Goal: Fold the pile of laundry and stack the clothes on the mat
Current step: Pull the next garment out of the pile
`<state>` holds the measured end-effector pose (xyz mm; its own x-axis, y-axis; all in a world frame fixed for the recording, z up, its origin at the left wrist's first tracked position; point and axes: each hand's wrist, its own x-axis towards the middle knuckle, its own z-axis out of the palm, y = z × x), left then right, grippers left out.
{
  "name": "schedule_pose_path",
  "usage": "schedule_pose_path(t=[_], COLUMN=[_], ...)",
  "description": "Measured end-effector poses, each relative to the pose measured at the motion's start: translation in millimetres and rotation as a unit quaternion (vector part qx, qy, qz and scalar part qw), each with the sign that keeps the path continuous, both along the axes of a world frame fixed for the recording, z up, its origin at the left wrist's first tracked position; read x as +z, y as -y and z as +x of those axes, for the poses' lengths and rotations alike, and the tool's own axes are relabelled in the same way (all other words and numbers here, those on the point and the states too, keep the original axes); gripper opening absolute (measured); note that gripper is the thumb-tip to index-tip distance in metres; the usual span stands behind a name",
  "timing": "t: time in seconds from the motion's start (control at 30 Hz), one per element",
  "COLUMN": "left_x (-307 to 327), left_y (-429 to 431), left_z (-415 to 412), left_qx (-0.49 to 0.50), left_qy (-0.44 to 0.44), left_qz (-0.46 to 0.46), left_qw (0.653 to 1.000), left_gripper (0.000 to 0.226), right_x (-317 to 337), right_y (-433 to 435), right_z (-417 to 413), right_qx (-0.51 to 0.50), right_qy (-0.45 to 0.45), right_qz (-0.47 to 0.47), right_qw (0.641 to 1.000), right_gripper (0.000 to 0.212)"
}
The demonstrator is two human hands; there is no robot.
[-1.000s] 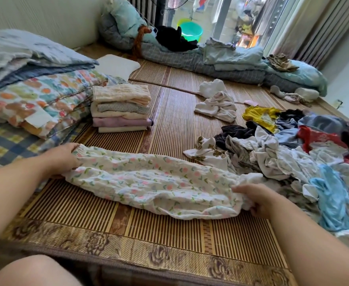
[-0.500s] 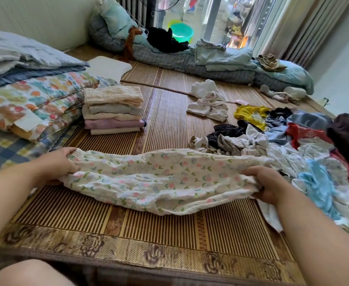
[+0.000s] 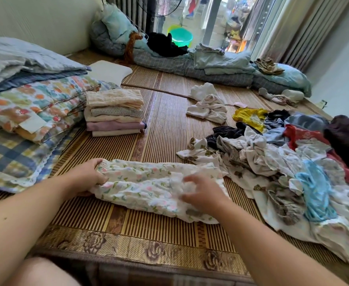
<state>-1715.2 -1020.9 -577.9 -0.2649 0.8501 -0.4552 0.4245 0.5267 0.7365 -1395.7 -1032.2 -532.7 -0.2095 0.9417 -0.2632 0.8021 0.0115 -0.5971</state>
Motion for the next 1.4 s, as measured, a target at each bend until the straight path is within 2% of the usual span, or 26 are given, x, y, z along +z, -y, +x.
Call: schedule_pose_path(t=[0.03,0.07,0.1,0.13,0.2,0.27,0.3,0.33,0.4,0.43,0.5,0.57,0.63,0.8,0.9,0.97,1.03,1.1,1.13,1.17,1.23,1.3,1.33,1.4], left_x=[0.2,0.5,0.7,1.2,2.5,2.9,2.5,2.3,2.0,2.0,2.5,4.5,9.5,19.7,20.8,20.9,19.5,15.7,13.9,13.2,11.2,12.6,13.1,13.5], left_y=[0.8,1.7,2.5,3.2,4.5,4.3,4.0,3.7,3.3,3.1,3.0,2.5,3.7,7.9,7.0,6.6,8.3,11.9,13.5,15.5,15.6,15.1,14.7,14.2], left_z=[-0.2,-0.2,-0.4,0.0,0.7,0.8,0.3,0.0,0.1,0.3,2.1,7.2,18.1,62.8,83.9,90.2,91.4,90.5,90.3,89.4,85.9,87.3,89.1,96.2], left_qx=[-0.001,0.0,0.0,-0.001,-0.008,-0.013,-0.013,-0.012,-0.008,-0.004,0.011,0.024,0.022,-0.009,-0.015,-0.012,-0.006,0.0,0.008,0.021,0.04,0.022,-0.006,-0.066], left_qy=[0.004,0.008,0.009,0.006,-0.006,-0.008,-0.006,-0.002,0.012,0.02,0.036,0.042,0.048,0.133,0.187,0.209,0.23,0.236,0.237,0.244,0.267,0.264,0.236,0.157], left_qz=[-0.001,-0.001,-0.001,-0.001,-0.003,-0.004,-0.004,-0.004,-0.004,-0.002,0.004,0.011,0.006,-0.019,-0.025,-0.027,-0.032,-0.03,-0.03,-0.031,-0.038,-0.045,-0.045,-0.025], left_qw=[1.0,1.0,1.0,1.0,1.0,1.0,1.0,1.0,1.0,1.0,0.999,0.999,0.999,0.991,0.982,0.977,0.973,0.971,0.971,0.969,0.962,0.963,0.971,0.985], left_gripper=[0.075,0.075,0.075,0.076,0.076,0.076,0.076,0.075,0.069,0.064,0.054,0.048,0.045,0.052,0.056,0.056,0.051,0.031,0.023,0.023,0.04,0.055,0.056,0.043], right_x=[-4.3,-8.2,-10.7,-12.1,-14.4,-16.6,-17.3,-19.8,-25.3,-26.8,-30.1,-26.3,-15.6,34.9,55.5,58.5,51.6,37.2,30.0,21.5,8.3,2.5,-0.2,-2.5], right_y=[3.5,4.8,5.5,4.7,-0.8,-10.7,-13.7,-16.4,-20.6,-22.0,-26.7,-30.3,-34.0,-45.3,-41.7,-31.0,-16.9,-3.1,4.3,10.2,18.8,21.0,19.1,14.5], right_z=[-5.9,-7.7,-6.9,-3.0,11.3,34.1,45.0,54.6,66.2,68.8,73.9,75.7,81.1,77.8,45.0,12.2,-24.3,-56.6,-68.9,-78.0,-85.2,-78.3,-71.8,-56.3], right_qx=[0.008,0.007,-0.016,-0.065,-0.226,-0.342,-0.363,-0.366,-0.348,-0.33,-0.297,-0.29,-0.298,-0.238,-0.175,-0.122,-0.06,0.014,0.059,0.11,0.187,0.2,0.198,0.161], right_qy=[-0.072,-0.122,-0.177,-0.23,-0.278,-0.173,-0.089,-0.023,0.023,0.03,0.018,-0.023,-0.048,0.074,0.085,0.051,0.002,-0.034,-0.041,-0.031,0.025,0.036,0.008,-0.083], right_qz=[-0.074,-0.096,-0.082,-0.043,0.065,0.146,0.136,0.087,-0.044,-0.08,-0.094,-0.073,-0.027,0.132,0.196,0.206,0.179,0.092,0.034,-0.019,-0.05,-0.041,-0.051,-0.074], right_qw=[0.995,0.988,0.981,0.97,0.931,0.912,0.918,0.926,0.936,0.94,0.95,0.954,0.953,0.959,0.961,0.969,0.982,0.995,0.997,0.993,0.981,0.978,0.979,0.981], right_gripper=[0.035,0.022,0.009,0.005,0.015,0.015,0.018,0.034,0.06,0.061,0.044,0.028,0.025,0.019,0.014,0.017,0.015,0.006,0.012,0.022,0.031,0.032,0.031,0.022])
